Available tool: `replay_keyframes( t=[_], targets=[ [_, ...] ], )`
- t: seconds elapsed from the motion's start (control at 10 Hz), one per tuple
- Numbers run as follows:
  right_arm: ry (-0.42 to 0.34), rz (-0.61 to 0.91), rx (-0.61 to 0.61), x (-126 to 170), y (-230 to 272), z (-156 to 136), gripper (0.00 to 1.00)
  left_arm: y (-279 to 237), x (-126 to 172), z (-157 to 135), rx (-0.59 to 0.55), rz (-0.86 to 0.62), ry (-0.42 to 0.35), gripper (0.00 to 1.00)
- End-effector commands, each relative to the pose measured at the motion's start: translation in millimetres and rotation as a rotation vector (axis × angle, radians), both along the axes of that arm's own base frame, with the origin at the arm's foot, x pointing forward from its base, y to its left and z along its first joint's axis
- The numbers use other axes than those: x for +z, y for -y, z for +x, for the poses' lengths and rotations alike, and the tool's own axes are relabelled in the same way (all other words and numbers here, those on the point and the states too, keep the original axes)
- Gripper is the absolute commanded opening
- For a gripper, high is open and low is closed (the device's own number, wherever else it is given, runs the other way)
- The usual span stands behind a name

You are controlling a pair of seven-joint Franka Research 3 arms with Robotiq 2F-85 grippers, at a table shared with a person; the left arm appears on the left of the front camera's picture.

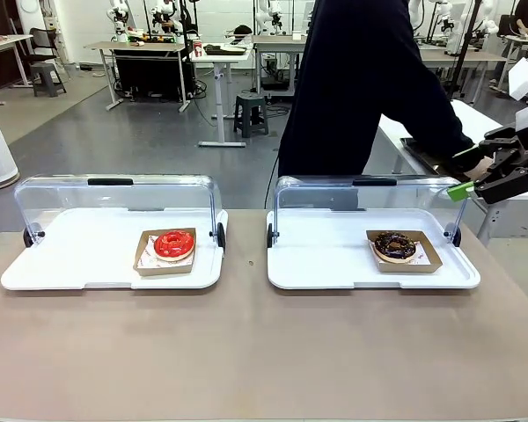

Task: Provide the desired donut to the person.
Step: Place the picked Paper togo box onto the Handle tray extended by the person.

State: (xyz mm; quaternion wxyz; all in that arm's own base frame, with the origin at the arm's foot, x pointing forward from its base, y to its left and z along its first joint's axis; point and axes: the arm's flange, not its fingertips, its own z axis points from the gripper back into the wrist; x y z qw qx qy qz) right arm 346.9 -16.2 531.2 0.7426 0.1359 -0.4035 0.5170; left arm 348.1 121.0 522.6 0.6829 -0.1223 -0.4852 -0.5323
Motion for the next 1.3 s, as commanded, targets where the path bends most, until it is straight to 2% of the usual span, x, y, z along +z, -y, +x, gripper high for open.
replay_keyframes(
  t=[0.0,1.2],
  targets=[
    [-0.003,0.003,0.014,-1.4,-0.3,-0.5,1.0,-1.9,-1.5,0.3,-0.014,-0.012,0.024,1.0],
    [-0.003,0.003,0.014,-1.4,-0.3,-0.5,1.0,-1.9,-1.5,0.3,-0.014,-0.012,0.024,1.0]
  ],
)
